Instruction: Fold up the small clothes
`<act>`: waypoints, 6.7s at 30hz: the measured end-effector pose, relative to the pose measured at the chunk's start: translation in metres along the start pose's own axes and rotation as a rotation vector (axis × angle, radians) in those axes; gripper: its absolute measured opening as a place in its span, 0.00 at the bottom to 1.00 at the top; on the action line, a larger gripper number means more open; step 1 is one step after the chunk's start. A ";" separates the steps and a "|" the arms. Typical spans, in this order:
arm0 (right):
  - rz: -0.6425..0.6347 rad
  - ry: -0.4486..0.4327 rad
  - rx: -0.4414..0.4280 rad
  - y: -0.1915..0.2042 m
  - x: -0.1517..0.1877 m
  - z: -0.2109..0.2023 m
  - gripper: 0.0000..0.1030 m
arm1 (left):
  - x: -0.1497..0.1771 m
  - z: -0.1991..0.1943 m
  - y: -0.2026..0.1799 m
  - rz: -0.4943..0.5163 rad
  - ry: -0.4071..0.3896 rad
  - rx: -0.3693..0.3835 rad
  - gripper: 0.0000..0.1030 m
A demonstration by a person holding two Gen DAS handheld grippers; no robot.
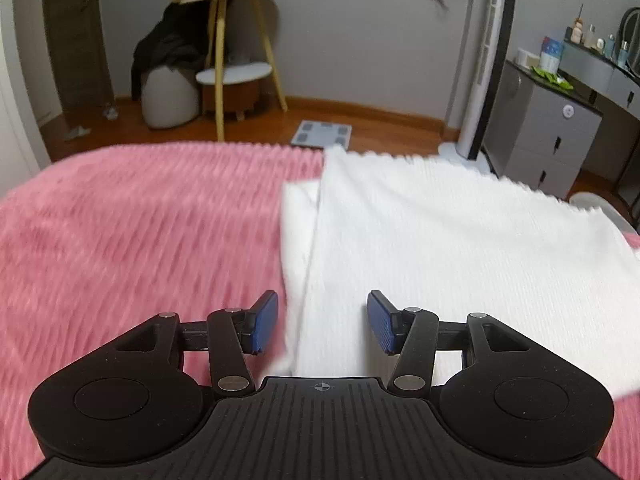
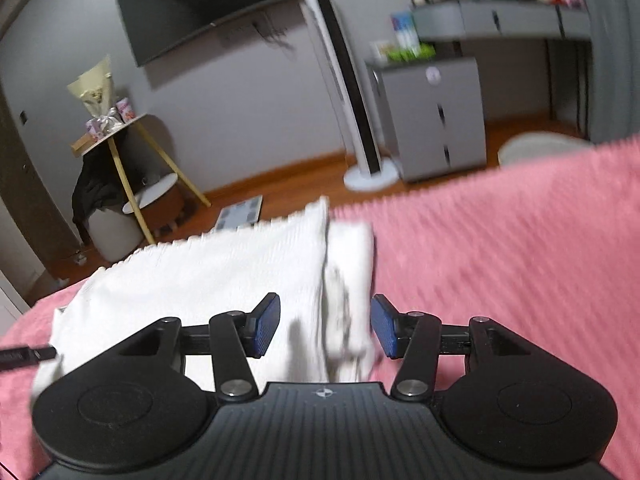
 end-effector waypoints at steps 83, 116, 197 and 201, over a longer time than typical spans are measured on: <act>-0.254 -0.138 0.227 -0.007 0.016 -0.016 0.30 | 0.038 -0.032 0.060 -0.307 -0.024 -0.025 0.50; -0.181 -0.060 -0.128 0.036 0.041 -0.003 0.21 | -0.059 -0.036 -0.081 -0.091 -0.051 0.289 0.27; 0.441 0.109 -0.338 -0.029 0.039 -0.029 0.58 | 0.059 -0.025 -0.144 -0.227 0.074 0.575 0.59; 0.451 0.105 -0.348 -0.021 0.036 -0.009 0.58 | 0.053 -0.026 -0.156 -0.281 0.092 0.599 0.60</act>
Point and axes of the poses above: each gripper's, at about its wrist camera, not at the fingertips, and z roughly the way its jaws point, y to its left, x to its underside, the point moved 9 cm from there along z, roughly the way its jaws point, and after that the axes turned 4 degrees about z, right-handed, at the moved point
